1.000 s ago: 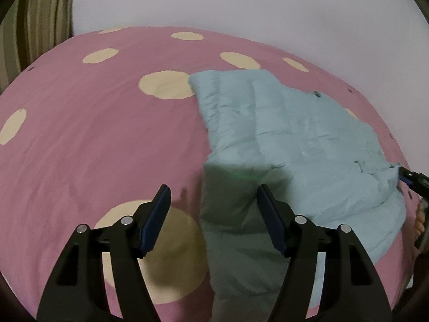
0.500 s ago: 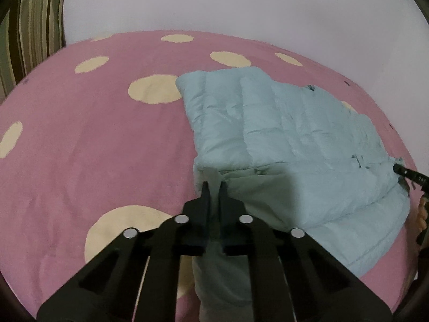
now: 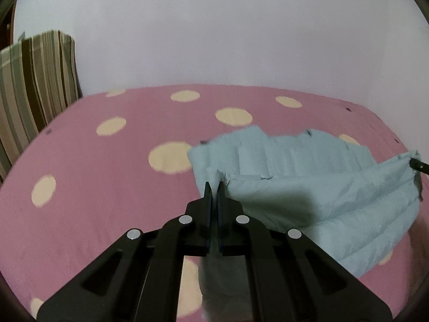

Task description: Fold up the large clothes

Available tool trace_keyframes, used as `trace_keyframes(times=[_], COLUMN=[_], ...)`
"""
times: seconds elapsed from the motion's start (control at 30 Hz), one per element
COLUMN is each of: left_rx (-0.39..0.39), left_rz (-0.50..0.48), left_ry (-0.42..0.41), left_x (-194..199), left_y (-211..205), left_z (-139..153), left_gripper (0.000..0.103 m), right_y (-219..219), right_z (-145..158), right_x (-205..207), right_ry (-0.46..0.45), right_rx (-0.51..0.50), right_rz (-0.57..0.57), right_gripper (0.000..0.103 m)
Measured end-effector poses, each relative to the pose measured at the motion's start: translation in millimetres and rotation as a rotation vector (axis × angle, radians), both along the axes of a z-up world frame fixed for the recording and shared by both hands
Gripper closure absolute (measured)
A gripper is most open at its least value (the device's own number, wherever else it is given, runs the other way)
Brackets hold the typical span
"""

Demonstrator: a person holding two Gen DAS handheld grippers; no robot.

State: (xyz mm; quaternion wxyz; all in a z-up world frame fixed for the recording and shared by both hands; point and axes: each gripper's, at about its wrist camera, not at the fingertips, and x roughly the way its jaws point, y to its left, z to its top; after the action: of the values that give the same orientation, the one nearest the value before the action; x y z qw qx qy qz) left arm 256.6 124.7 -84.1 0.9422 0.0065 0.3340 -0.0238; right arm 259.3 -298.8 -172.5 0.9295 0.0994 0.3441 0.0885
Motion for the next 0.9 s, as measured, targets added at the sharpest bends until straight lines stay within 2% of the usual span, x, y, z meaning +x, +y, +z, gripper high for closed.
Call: trace_keyframes(times=[0.2, 0.43, 0.53, 0.67, 0.9], left_rx=[0.052, 0.124, 0.144, 0.188, 0.234], left_rz=[0.031, 0.091, 0.121, 0.159, 0.169], left_ry=[-0.015, 0.022, 0.052, 0.113, 0.199], left_x=[63, 138, 167, 204, 233], left_y=[-12, -25, -27, -30, -38], left_z=[17, 10, -3, -37, -87], left_gripper=[0.100, 0.100, 0.100, 0.100, 0.100], right_y=[-2, 3, 7, 10, 8], right_z=[14, 6, -9, -35, -85], right_x=[57, 127, 154, 185, 216], right_ry=[0.000, 0.041, 0.071, 0.123, 0.223], right_rx=[0.012, -0.021, -0.036, -0.051, -0.072], right_rz=[-0.044, -0.099, -0.112, -0.119, -0.127], right_gripper=[0.097, 0.097, 0.097, 0.097, 0.097])
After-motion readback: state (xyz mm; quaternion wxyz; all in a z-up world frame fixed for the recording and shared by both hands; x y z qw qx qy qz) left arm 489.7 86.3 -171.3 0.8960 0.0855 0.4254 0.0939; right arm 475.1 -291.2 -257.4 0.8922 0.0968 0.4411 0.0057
